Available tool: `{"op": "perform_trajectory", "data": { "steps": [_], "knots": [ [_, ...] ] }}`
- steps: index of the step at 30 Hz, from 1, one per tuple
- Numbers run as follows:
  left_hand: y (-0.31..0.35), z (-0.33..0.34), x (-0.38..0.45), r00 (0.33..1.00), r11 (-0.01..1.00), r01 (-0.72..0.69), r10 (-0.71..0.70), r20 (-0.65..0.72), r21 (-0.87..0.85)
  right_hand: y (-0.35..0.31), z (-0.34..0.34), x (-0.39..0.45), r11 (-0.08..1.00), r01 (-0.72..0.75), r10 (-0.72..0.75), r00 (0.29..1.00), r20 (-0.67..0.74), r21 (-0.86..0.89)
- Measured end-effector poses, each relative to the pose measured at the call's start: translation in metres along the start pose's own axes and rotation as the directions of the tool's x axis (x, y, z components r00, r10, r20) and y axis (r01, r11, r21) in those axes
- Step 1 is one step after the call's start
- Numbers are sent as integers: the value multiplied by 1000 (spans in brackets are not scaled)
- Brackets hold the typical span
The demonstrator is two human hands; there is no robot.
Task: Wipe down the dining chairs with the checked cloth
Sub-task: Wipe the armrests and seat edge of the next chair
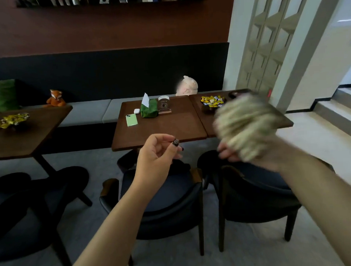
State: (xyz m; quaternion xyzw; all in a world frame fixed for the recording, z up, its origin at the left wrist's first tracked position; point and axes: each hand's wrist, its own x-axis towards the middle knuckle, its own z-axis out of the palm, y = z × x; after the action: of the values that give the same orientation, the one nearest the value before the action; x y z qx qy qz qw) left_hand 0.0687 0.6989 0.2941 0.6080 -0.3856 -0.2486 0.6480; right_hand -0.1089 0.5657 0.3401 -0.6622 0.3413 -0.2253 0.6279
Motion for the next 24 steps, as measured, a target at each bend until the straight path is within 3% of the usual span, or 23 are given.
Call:
{"op": "perform_trajectory", "data": {
  "steps": [1,2,3,4,5,6,7,8,9,10,11,12,13,15,19,21,24],
  "knots": [
    [-4,2,0,1000,1000,23,-23,11,-3,22,7,7,939,-76,62,997,-53,-337],
    [-9,4,0,999,999,42,-42,20,5,49,3,16,807,-130,79,991,-112,-576],
    [-13,6,1,998,998,59,-60,28,19,62,0,20,729,-144,61,987,-146,-669],
    [-18,9,2,996,997,77,-78,32,29,74,-4,26,839,-144,72,985,-155,-525],
    [-22,9,2,995,995,90,-91,32,36,71,-5,26,963,-134,115,989,-90,-235],
    [-26,10,3,994,994,103,-104,31,41,64,-2,23,989,-127,128,992,-8,82],
    [-32,12,4,992,991,124,-126,31,46,69,-2,26,949,-175,168,985,50,263],
    [-39,14,5,988,988,149,-150,32,51,75,0,31,966,-187,183,982,39,177],
    [-45,16,5,984,983,173,-175,33,58,85,2,33,964,-131,135,991,3,-232],
    [-51,18,6,980,979,195,-198,35,64,100,5,34,762,-107,118,993,-25,-639],
    [-57,20,6,975,974,216,-219,38,70,115,4,37,498,-96,72,995,-69,-862],
    [-62,21,7,970,969,237,-240,40,71,130,3,39,364,-105,45,994,-96,-926],
    [-67,22,7,965,964,256,-259,41,67,145,1,39,394,-127,40,992,-121,-910],
    [-75,23,8,956,956,289,-291,38,58,160,0,39,629,-220,59,970,-236,-746],
    [-87,20,10,937,937,340,-345,57,85,177,5,35,840,-207,-21,911,-411,-501],
    [-91,15,13,928,929,359,-365,70,86,182,12,38,921,-139,-79,848,-524,-363],
    [-99,4,18,922,924,371,-379,83,98,187,25,50,938,-14,-225,736,-639,-346]
  ]
}}
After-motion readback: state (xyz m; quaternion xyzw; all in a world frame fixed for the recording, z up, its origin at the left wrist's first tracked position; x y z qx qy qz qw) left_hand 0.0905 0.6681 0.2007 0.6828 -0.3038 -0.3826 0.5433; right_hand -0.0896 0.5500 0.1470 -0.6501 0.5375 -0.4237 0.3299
